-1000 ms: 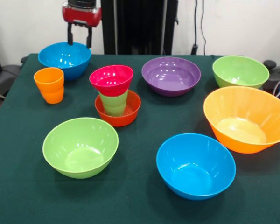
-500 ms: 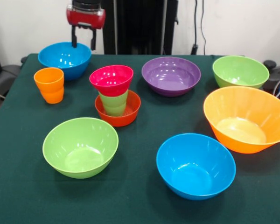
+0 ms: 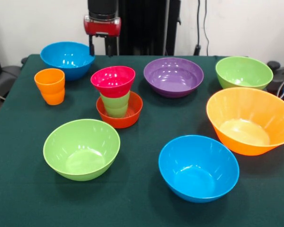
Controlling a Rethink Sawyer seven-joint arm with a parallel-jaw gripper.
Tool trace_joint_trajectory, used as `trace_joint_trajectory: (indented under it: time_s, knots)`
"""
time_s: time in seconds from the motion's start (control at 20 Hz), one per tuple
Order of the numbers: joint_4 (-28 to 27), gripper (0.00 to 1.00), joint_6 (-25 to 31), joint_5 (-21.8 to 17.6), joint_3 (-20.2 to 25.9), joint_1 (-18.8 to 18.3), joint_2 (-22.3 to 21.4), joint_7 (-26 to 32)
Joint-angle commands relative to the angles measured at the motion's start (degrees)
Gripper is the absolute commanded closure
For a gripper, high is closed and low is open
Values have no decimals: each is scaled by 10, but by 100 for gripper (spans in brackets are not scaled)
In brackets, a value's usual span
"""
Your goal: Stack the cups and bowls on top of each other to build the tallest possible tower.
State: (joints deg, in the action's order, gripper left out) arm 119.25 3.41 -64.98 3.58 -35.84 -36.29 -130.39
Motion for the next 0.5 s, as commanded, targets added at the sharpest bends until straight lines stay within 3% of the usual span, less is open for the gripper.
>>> trace_joint_trajectory:
  time_s: [0.05,0.5]
  knots:
    - [-63,0,-17,-30,29,4,40,8]
    - [-115,0,-35,-40,13,20,64,2]
